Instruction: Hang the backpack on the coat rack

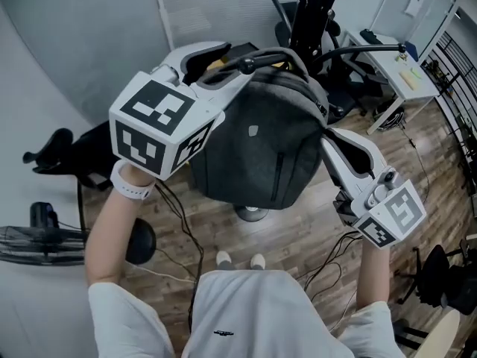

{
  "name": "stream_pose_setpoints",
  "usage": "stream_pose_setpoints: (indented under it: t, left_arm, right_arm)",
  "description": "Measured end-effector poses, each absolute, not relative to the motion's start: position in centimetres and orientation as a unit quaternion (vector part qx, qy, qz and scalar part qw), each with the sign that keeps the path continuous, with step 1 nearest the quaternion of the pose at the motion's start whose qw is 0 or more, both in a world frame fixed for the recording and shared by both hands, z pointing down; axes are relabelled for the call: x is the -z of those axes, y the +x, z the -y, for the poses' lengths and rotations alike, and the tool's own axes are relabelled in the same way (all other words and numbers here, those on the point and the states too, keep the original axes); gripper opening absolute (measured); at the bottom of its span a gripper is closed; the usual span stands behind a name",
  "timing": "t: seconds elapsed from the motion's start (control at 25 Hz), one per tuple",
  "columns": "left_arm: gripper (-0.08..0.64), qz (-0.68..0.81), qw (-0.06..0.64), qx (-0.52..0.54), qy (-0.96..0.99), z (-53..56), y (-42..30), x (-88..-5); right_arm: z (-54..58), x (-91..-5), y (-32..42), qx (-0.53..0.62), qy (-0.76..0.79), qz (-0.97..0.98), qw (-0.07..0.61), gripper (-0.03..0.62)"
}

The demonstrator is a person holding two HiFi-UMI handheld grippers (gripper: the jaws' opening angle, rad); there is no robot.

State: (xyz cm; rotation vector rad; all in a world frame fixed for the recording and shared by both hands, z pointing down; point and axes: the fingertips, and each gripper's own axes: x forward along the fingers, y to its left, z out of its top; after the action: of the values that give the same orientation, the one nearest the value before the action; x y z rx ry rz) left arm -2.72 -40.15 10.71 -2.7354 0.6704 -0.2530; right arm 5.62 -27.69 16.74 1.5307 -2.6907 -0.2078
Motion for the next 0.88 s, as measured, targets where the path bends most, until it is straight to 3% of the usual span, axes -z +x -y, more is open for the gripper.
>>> stream_pose_setpoints:
  t: [0.24,0.48,0.64,0.88]
  left_arm:
    - [0.189,-0.265,0.130,0.078,-0.952,37.3,-5.6,-14.0]
    - [0.077,-0.332,0.126,0.090,-0.930,35.3,-7.6,-17.7]
    - [0.017,-0.358,0.077,0.076,-0.928,34.3,-8.7,-20.4]
    - [0.017,-0.388,0.003,0.064,-0.919,33.2,-9.5,-25.0]
  right_arm:
    - [27.4,-17.1,5.1,0.070,0.512,0.856,0.007,0.037]
    - [27.4,-18.1,4.7,0.086,0.549,0.831,0.016,0.037]
    - [26.8,-19.5,4.4,0.086,0.570,0.817,0.020,0.035]
    - [25.6,-21.6,4.3,0.084,0.599,0.796,0.018,0.035]
